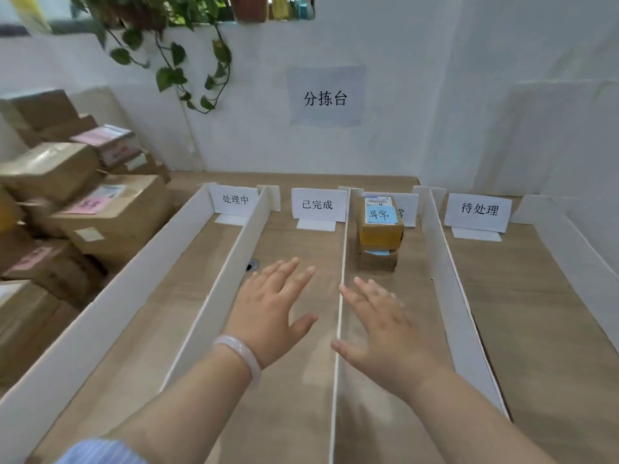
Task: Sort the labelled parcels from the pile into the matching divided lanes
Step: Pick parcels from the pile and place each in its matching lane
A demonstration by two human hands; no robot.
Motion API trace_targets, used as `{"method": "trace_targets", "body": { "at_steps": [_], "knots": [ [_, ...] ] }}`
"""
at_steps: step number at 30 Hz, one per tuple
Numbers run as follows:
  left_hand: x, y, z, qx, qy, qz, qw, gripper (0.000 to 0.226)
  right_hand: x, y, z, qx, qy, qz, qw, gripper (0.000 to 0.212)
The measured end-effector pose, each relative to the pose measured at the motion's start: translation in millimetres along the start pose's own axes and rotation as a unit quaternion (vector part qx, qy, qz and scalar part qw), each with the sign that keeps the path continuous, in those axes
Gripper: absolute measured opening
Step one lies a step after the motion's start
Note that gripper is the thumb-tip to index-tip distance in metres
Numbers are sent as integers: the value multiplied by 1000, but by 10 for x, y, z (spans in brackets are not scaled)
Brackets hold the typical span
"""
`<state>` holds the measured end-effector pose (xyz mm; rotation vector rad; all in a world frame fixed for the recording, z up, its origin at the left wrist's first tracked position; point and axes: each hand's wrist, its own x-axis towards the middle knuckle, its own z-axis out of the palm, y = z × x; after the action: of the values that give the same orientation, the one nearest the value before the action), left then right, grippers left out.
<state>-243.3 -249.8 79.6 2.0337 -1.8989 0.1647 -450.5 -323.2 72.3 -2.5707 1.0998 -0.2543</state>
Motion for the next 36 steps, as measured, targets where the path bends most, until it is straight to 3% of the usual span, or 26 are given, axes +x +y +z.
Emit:
{"method": "trace_targets", "body": {
  "at_steps": [10, 17, 28, 36],
  "knots": [
    [-2030, -1284, -1461, 82, 46, -106, 990, 68, -322, -2420, 558, 40, 38, -118, 992, 88],
    [-3466, -2193, -2378, 148, 65, -232, 959, 71, -503, -4171, 1019, 31, -14, -214, 976, 76],
    [-4623, -3062, -2991, 154, 105, -369, 911, 76, -372, -5800, 1235, 30, -48, -308, 950, 75],
    [-4698, -3896, -3243, 153, 88, -402, 898, 70, 227, -6551, 1625, 63, -67, -294, 952, 76]
  ]
}}
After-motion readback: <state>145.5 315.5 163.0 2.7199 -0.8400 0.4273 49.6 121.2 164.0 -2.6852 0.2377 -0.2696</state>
